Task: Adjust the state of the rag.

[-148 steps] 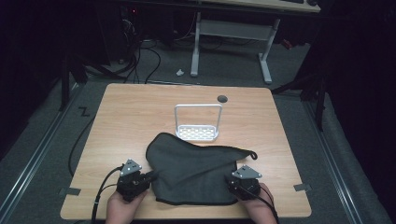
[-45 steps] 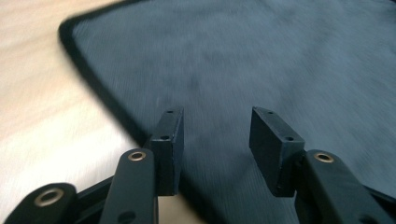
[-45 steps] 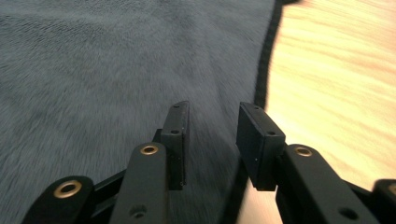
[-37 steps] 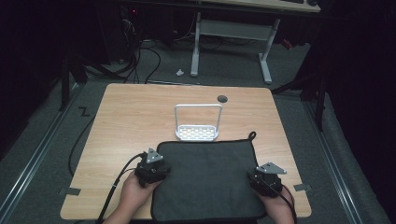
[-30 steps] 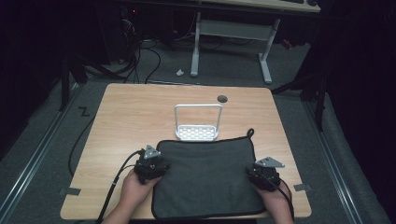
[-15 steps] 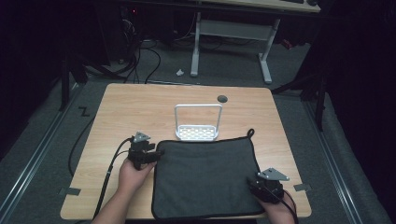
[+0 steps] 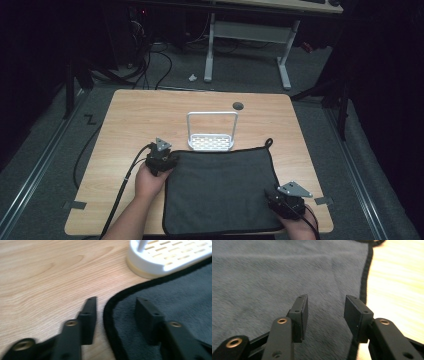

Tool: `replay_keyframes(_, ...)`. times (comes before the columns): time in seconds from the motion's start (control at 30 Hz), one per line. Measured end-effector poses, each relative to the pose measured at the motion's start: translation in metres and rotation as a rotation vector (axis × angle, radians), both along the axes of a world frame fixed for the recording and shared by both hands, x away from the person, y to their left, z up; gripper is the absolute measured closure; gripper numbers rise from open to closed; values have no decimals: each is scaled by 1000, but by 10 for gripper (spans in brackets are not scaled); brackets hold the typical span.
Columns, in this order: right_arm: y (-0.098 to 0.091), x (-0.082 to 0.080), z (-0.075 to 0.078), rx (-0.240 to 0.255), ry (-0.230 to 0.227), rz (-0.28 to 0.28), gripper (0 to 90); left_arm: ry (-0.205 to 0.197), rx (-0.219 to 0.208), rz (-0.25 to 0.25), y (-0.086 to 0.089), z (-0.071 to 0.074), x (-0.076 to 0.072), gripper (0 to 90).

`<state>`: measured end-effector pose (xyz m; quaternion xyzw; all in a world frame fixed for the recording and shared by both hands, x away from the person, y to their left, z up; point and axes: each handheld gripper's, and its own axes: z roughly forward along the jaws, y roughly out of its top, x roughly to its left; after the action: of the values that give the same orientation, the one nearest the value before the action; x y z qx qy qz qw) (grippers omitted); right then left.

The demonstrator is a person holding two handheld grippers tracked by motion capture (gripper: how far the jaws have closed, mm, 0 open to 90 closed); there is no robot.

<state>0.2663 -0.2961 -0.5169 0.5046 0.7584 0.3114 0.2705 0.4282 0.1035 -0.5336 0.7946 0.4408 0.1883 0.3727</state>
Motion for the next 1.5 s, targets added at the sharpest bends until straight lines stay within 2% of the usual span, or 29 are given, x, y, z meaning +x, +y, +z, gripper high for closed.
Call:
replay_keyframes(0.03, 2, 0, 1, 2, -5, 7, 536, -1, -4, -2, 0, 0, -1, 631)
replay_keyframes(0.07, 9, 0, 2, 8, -10, 29, 523, -2, -16, -13, 2, -1, -2, 700)
replay_keyframes(0.13, 14, 0, 2, 4, -14, 47, 520, 4, -24, -21, 3, -1, -3, 732)
replay_keyframes(0.17, 20, 0, 3, -5, -18, 65, 514, 12, -36, -26, 4, -1, -3, 776)
replay_keyframes(0.2, 33, 0, 4, -10, -23, 107, 506, 20, -48, -27, 5, -1, -2, 807)
replay_keyframes(0.27, 40, 0, 5, -12, -25, 128, 499, 40, -81, -30, 8, -1, -2, 809)
replay_keyframes(0.33, 56, -1, 7, -21, -34, 169, 489, 58, -111, -24, 11, -1, -1, 810)
replay_keyframes(0.43, 82, -1, 12, -12, -35, 233, 472, 69, -141, -9, 15, -2, 0, 811)
replay_keyframes(0.5, 105, -2, 15, -24, -50, 280, 462, 72, -158, -5, 16, -2, 0, 814)
replay_keyframes(0.7, 164, -1, 17, -7, -40, 384, 459, 76, -177, -9, 18, -2, 0, 817)
replay_keyframes(0.9, 211, -3, 11, -18, -17, 488, 458, 73, -186, -14, 19, -2, -1, 816)
replay_keyframes(1.1, 249, -6, 5, -11, 10, 577, 457, 74, -190, -14, 20, -2, -1, 817)
replay_keyframes(1.37, 280, -8, -4, -2, 64, 647, 445, 76, -192, -14, 20, -2, -1, 816)
replay_keyframes(1.5, 286, -7, -11, -31, 82, 655, 445, 77, -194, -14, 20, -2, -1, 816)
